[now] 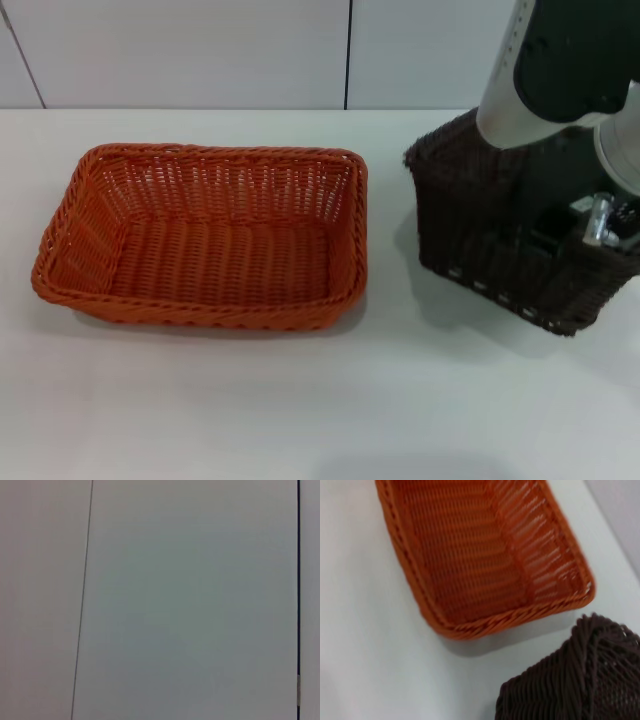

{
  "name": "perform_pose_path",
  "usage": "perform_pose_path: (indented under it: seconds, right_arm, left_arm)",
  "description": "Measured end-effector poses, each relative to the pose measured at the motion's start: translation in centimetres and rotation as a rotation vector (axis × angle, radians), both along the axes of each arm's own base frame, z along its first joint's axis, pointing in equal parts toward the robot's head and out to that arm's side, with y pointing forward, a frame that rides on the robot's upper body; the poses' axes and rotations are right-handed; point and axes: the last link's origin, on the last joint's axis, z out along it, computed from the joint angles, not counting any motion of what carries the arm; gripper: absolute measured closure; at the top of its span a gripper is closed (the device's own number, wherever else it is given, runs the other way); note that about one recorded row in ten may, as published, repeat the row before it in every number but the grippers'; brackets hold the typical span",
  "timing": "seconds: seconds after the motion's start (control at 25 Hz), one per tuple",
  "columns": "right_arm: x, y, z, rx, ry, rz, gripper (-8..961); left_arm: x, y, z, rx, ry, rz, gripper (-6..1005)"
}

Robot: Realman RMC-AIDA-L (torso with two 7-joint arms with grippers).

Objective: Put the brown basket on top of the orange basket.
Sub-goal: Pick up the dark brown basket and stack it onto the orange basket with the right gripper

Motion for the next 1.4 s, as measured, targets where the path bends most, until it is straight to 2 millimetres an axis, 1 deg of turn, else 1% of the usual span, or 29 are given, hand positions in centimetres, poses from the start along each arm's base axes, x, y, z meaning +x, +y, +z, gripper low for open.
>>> perform_pose_path:
  seconds: [0.2, 0.36, 0.44, 0.52, 0.8, 0.92, 1.04, 1.2, 1.28, 1.36, 1.4]
  right_arm:
    - [-1.7, 0.0, 0.6, 0.046, -0.022, 0.063, 750]
    - [-3.1, 0.3, 0.7, 0.058, -0.035, 0.134, 744]
    - [-3.7, 0.4, 0.4, 0.046, -0.056, 0.202, 741]
    - [-4.4, 0.3, -0.3, 0.018, -0.081, 0.308, 738]
    - [-5.6, -1.5, -3.2, -0.132, -0.211, 0.693, 728]
    - [-5.3, -2.5, -4.2, -0.206, -0.275, 0.856, 724]
    - [-4.8, -2.9, -4.6, -0.253, -0.325, 0.976, 720]
    - [-3.8, -3.2, -4.8, -0.311, -0.377, 1.082, 714]
    - [-3.5, -3.1, -4.8, -0.32, -0.389, 1.099, 711]
    - [-3.0, -2.9, -5.0, -0.336, -0.41, 1.122, 708]
    - [-2.7, -2.5, -5.1, -0.336, -0.421, 1.129, 707]
  left_arm:
    - [0.0, 0.1, 0.1, 0.005, 0.0, 0.001, 189]
    - [-0.1, 0.1, 0.2, 0.009, -0.001, 0.007, 189]
    - [-0.2, 0.0, 0.2, 0.008, -0.001, 0.008, 189]
    - [-0.2, 0.0, 0.2, 0.008, -0.001, 0.01, 189]
    - [-0.4, -0.2, 0.3, 0.016, -0.006, 0.02, 189]
    - [-0.4, -0.2, 0.3, 0.016, -0.006, 0.02, 189]
    - [-0.5, -0.2, 0.1, 0.016, -0.048, 0.014, 189]
    - [-0.5, -0.1, -0.2, 0.009, -0.073, 0.006, 189]
    - [-0.4, -0.1, -0.2, 0.007, -0.076, 0.006, 189]
    - [-0.4, -0.1, -0.3, 0.007, -0.079, 0.005, 189]
    - [-0.4, -0.1, -0.4, 0.006, -0.081, 0.003, 189]
